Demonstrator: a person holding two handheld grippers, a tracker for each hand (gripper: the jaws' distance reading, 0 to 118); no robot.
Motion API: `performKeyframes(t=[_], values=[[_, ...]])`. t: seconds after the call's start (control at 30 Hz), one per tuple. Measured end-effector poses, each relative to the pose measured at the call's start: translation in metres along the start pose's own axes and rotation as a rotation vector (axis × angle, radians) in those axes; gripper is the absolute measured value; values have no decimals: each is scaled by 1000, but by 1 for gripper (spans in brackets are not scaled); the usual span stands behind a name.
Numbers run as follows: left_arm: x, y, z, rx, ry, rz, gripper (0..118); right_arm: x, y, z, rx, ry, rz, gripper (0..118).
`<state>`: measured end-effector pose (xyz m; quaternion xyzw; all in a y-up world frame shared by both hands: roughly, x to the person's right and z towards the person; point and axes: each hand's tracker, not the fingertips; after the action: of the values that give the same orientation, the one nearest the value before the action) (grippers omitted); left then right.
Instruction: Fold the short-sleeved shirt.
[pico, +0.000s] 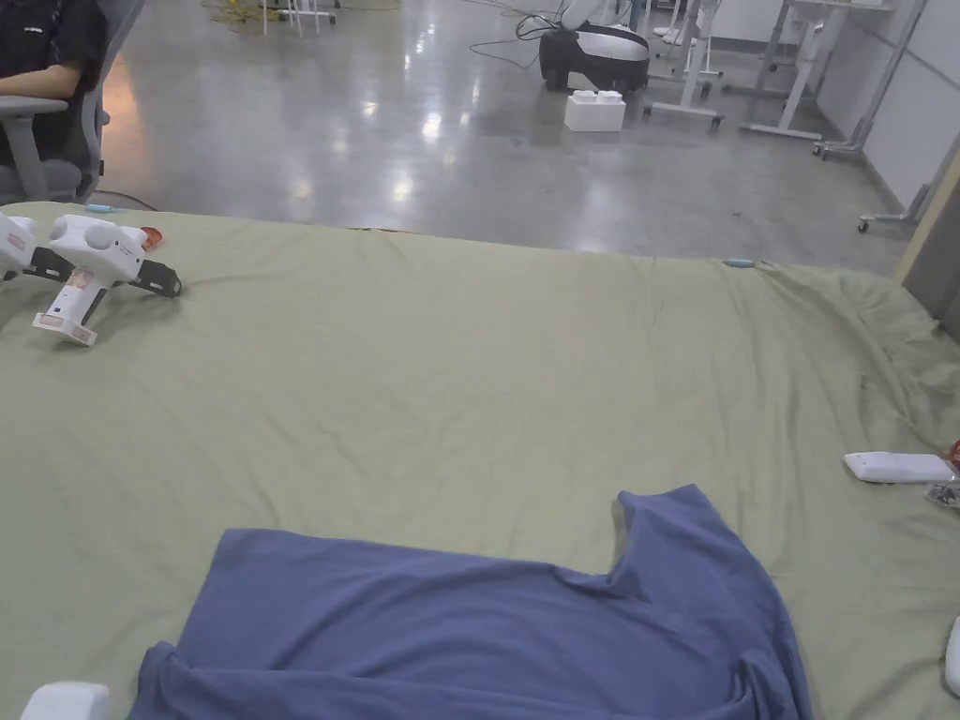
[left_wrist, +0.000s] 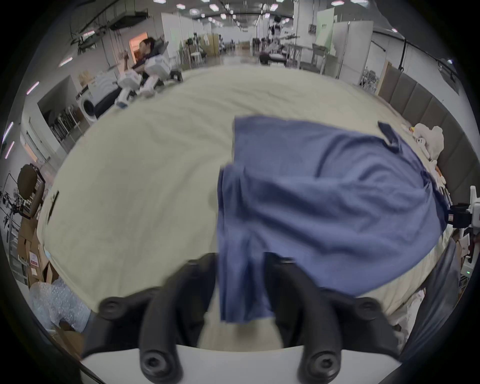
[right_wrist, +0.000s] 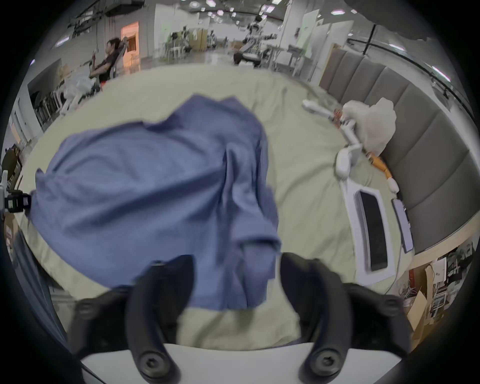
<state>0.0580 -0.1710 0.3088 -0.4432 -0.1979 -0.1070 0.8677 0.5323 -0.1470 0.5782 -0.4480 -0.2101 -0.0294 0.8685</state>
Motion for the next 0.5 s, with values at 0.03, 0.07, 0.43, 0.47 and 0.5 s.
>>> performKeyframes(t=[0.03, 0.07, 0.43, 0.47, 0.5], values=[[2, 7, 4, 42, -14, 9, 67, -1, 6, 6, 48, -5, -13, 90], [6, 17, 11, 94, -30, 23, 73, -3, 14, 13, 116, -6, -24, 90], [84, 115, 72, 676, 10, 23, 73, -81, 121, 61, 759, 11, -141, 85], [90, 119, 79, 729, 21, 28, 71, -87, 124, 64, 802, 9, -137, 79], [94, 121, 84, 773, 35, 29, 71, -93, 129, 66, 835, 19, -130, 79]])
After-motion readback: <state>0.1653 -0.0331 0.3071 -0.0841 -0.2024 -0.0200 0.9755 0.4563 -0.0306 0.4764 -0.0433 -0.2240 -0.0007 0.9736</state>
